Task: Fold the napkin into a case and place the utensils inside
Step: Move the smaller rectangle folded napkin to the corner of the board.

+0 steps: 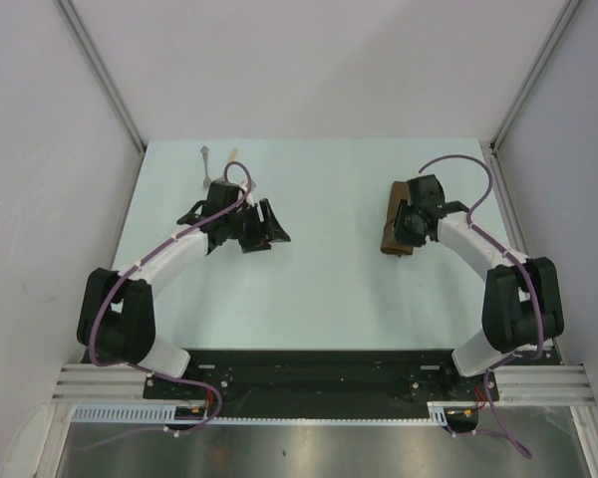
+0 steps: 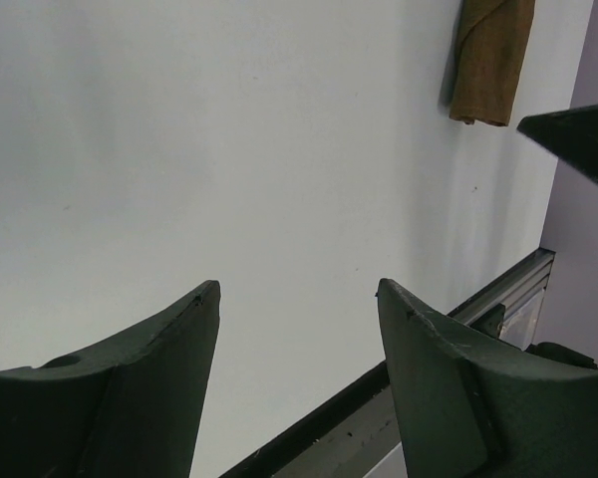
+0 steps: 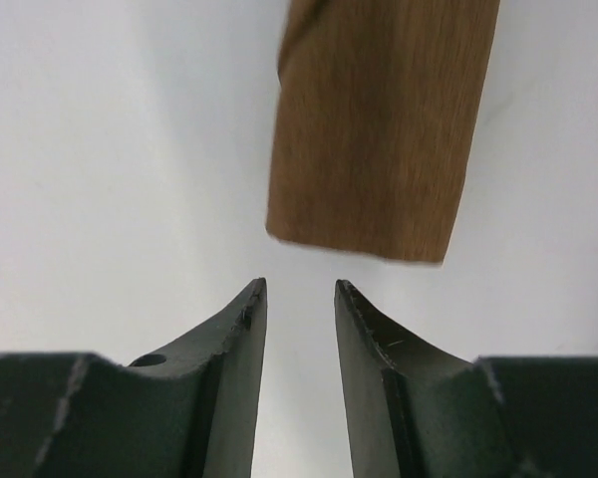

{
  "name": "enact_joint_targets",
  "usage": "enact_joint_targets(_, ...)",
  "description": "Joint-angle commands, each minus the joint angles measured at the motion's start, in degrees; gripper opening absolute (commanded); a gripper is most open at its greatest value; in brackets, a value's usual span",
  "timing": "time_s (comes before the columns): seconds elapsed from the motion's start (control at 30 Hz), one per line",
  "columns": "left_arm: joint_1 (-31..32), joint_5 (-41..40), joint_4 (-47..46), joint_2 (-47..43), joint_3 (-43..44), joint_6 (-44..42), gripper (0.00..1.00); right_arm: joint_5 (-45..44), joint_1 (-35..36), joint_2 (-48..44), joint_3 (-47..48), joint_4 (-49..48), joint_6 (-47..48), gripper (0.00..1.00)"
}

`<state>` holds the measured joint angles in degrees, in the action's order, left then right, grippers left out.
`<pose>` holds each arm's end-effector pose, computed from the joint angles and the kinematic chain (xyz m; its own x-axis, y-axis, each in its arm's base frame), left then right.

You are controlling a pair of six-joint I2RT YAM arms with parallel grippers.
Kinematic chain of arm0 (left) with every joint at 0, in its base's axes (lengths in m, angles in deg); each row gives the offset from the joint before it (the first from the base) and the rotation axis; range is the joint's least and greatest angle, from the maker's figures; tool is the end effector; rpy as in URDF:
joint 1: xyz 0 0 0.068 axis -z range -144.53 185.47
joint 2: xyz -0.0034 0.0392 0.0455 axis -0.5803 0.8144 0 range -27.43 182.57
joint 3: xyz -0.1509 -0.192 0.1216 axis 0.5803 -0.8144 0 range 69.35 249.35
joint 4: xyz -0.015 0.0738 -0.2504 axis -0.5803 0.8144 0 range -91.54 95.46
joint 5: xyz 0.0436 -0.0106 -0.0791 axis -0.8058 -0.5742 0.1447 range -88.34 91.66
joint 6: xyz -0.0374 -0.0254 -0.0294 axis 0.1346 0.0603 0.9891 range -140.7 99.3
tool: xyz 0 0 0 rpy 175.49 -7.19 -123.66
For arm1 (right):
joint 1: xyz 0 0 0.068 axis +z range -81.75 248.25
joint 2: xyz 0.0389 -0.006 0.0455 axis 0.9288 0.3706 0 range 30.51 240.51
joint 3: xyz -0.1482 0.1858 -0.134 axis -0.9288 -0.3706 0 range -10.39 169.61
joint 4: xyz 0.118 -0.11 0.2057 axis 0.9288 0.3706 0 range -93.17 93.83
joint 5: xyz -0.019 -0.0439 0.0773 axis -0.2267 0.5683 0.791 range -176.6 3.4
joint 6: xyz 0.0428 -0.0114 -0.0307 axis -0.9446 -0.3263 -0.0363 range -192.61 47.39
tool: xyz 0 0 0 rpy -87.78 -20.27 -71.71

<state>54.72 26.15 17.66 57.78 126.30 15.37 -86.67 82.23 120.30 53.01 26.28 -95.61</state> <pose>0.2917 -0.1175 0.2349 -0.8947 -0.2552 -0.3666 0.0467 0.7628 -0.6450 0.3170 0.0789 0.2317 -0.8333 0.1951 -0.5172 0.0920 0.9715 0.2183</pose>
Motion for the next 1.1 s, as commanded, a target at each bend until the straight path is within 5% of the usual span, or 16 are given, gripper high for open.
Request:
enact_joint_targets(0.0, 1.0, 1.2, -1.8, -0.2, 2.4, 0.8, 0.69, 4.5, -0.1, -4.8, -7.4, -2.2, -5.6, 0.38)
enact_joint_targets(0.23, 1.1, 0.8, -1.5, -0.7, 1.9, 0.5, 0.69, 7.3, -0.1, -3.4, -16.5, -11.6, -10.6, 0.37)
enact_joint_targets(0.53, 1.1, 0.5, -1.1, -0.3, 2.4, 0.5, 0.69, 0.9, -1.4, 5.9, -14.0, -19.7, -10.7, 0.37)
enact_joint_targets(0.9, 1.1, -0.3, -0.3, 0.6, 3.1, 0.2, 0.69, -3.8, -9.6, 23.9, 7.1, -17.9, -4.1, 0.36)
enact_joint_targets(1.07, 1.2, -0.4, -0.4, 0.8, 3.3, 0.6, 0.69, 3.1, -10.9, 29.3, 18.1, -12.3, 0.0, 0.37)
